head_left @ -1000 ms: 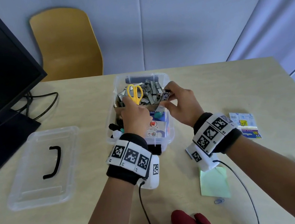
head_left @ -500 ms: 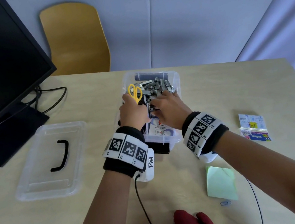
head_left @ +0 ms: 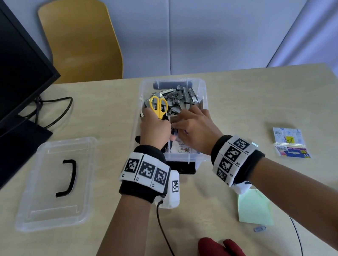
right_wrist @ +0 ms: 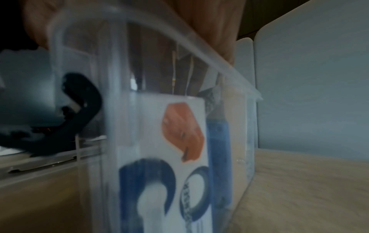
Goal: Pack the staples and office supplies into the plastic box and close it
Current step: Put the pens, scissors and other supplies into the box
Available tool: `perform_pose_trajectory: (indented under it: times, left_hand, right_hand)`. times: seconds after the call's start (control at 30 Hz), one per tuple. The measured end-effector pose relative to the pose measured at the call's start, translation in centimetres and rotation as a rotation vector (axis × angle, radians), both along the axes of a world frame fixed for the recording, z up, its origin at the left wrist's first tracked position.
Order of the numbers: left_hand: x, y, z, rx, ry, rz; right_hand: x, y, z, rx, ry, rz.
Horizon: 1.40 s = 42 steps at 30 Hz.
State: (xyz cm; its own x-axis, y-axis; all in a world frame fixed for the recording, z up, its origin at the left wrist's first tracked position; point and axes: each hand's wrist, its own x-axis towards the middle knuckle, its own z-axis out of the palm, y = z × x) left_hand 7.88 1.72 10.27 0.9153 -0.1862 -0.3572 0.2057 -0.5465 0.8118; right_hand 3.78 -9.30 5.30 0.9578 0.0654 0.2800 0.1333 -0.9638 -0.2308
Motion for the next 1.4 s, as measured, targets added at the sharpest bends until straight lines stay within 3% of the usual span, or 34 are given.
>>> perform_pose_trajectory:
  times: [0.27, 0.33, 0.43, 0.5, 0.6, 0.93, 1.23, 1.4]
  left_hand:
    - [-0.1, 0.2, -0.1, 0.001, -0.030, -0.013]
    - [-0.2, 0.3, -0.1, -0.020, -0.097, 0.011]
    - [0.0, 0.4, 0.2, -0.093, -0.202, 0.015]
    - [-0.1, 0.1, 0.4, -0.157, -0.206, -0.037]
    - [-0.5, -0.8, 0.6, -0.191, -0.174, -0.142]
    - [-1.6, -1.0, -0.2, -0.048, -0.298, -0.227]
    - [0.0, 2.8, 0.1, 0.016, -0.452, 0.143]
    - [0.8, 4.6, -1.7, 0.152, -0.408, 0.116]
  right_hand:
    - [-0.2, -0.1, 0.6, -0.203, 0.298, -0.052]
    - [0.0, -0.6, 1.2, 0.015, 0.317, -0.056]
    - [0.6, -2.3, 2.7, 0.630, 0.186, -0.167]
    - [0.6, -3.0, 4.2, 0.931, 0.139, -0.223]
    - [0.2, -3.2, 5.9, 1.165, 0.122, -0.146]
    - [-0.8, -3.5, 5.8, 0.841, -0.012, -0.149]
    - [0.6, -1.5, 6.1, 0.785, -0.086, -0.143]
    - [2.0, 0.5, 6.0, 0.651, -0.039, -0.100]
